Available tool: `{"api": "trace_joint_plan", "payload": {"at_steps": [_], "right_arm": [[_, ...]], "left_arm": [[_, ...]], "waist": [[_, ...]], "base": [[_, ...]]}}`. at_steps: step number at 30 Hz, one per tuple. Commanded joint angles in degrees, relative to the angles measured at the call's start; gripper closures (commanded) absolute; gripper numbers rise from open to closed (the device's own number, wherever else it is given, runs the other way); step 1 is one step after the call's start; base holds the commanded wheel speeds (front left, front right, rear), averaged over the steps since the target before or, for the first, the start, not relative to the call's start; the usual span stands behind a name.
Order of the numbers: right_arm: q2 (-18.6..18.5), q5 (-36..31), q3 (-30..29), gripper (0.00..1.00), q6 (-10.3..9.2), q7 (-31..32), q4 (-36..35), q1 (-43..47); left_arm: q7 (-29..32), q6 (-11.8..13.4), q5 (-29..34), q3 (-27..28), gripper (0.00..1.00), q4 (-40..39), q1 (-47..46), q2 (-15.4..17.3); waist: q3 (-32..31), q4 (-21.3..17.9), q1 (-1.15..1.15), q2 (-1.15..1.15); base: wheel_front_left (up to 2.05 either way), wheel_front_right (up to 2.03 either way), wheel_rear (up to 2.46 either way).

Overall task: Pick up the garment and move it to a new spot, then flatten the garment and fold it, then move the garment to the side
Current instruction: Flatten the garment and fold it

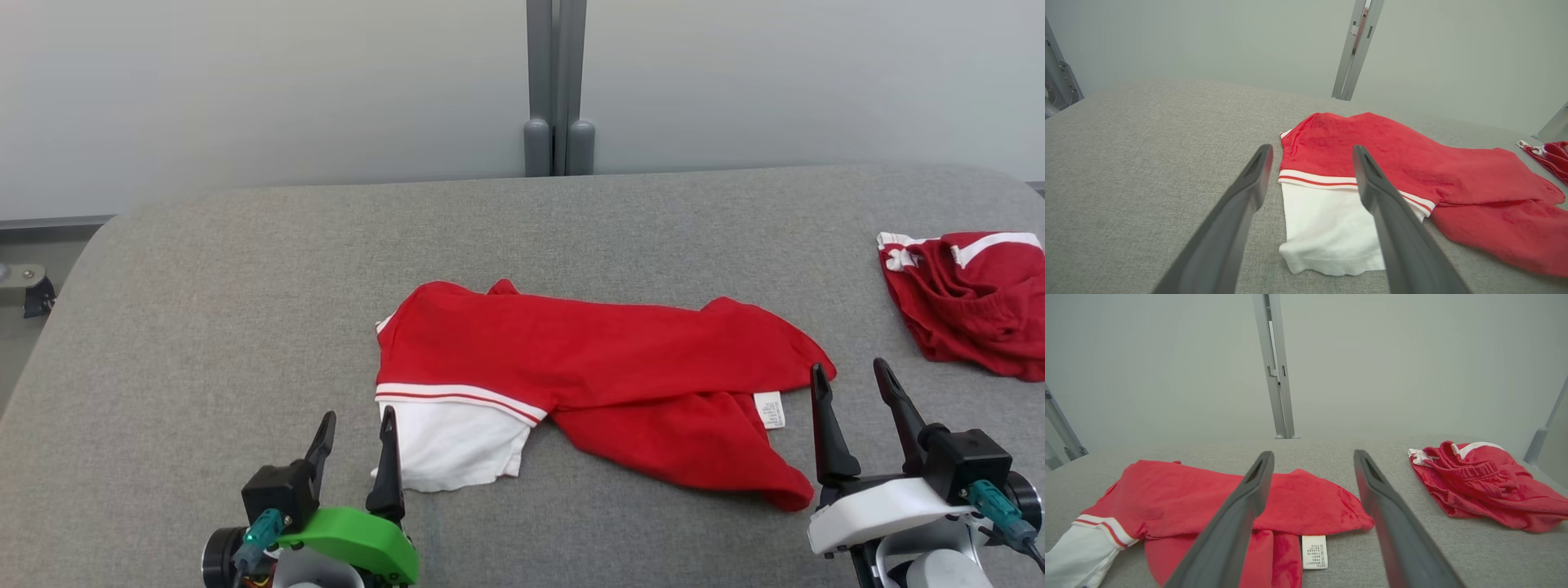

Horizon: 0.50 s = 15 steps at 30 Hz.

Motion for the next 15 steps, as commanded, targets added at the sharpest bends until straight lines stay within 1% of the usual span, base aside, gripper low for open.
{"api": "trace_joint_plan", "payload": {"at_steps": [1, 15], "right_arm": [[-0.16, 0.15, 0.17, 0.0, 0.0, -0.18, -0.28, 0.06], [-0.15, 0.12, 0.47, 0.0, 0.0, -0.18, -0.38, -0.35]], "left_arm": [[-0.16, -0.37, 0.79, 0.49, 0.0, -0.09, 0.92, -0.21], [-0.17, -1.46, 3.51, 2.26, 0.0, -1.22, 2.2, -1.16]], "waist": [[-0.22, 0.02, 0.0, 0.0], [-0.83, 0.21, 0.0, 0.0]], "base": [[0.0, 0.0, 0.0], [0.0, 0.0, 0.0]]}}
